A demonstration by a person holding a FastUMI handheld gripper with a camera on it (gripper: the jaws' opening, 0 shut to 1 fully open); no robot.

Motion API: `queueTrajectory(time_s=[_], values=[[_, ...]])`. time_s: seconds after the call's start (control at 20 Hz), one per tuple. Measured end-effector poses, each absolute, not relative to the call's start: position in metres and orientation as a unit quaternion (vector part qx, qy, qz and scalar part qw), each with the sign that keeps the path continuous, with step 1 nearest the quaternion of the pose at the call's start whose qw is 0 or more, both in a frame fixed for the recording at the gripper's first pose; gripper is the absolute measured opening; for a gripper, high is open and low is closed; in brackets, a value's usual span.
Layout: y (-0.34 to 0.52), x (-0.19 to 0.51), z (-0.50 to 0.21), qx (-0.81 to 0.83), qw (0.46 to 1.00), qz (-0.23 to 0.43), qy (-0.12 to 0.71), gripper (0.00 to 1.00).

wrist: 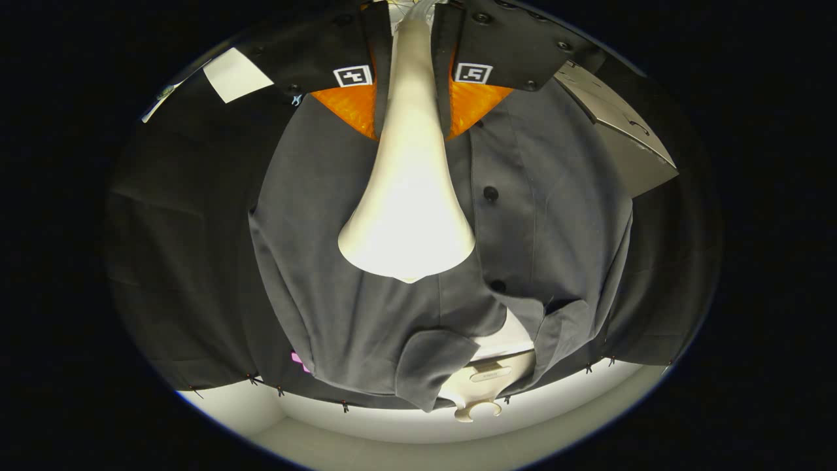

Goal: Iron the clothes twice with a garment steamer, once on the left side and once on the right side.

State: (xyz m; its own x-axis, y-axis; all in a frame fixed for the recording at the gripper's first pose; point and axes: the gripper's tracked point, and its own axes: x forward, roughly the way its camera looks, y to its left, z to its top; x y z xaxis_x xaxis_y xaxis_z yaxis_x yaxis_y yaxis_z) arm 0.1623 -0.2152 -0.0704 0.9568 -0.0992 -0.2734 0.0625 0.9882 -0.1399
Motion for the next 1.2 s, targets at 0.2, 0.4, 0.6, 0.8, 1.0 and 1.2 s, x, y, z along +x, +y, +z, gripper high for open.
queueTrajectory(time_s=[0.2, 0.4, 0.6, 0.8, 1.0, 1.2], values=[[-0.219, 0.158, -0.091, -0.059, 0.986, -0.042, 0.151, 0.32], [-0.224, 0.151, -0.113, -0.054, 0.984, -0.043, 0.164, 0.32], [-0.23, 0.145, -0.139, -0.044, 0.981, -0.046, 0.181, 0.32], [-0.236, 0.138, -0.166, -0.044, 0.978, -0.051, 0.199, 0.32], [-0.24, 0.132, -0.19, -0.043, 0.974, -0.053, 0.215, 0.32], [-0.246, 0.124, -0.216, -0.037, 0.97, -0.058, 0.234, 0.32]])
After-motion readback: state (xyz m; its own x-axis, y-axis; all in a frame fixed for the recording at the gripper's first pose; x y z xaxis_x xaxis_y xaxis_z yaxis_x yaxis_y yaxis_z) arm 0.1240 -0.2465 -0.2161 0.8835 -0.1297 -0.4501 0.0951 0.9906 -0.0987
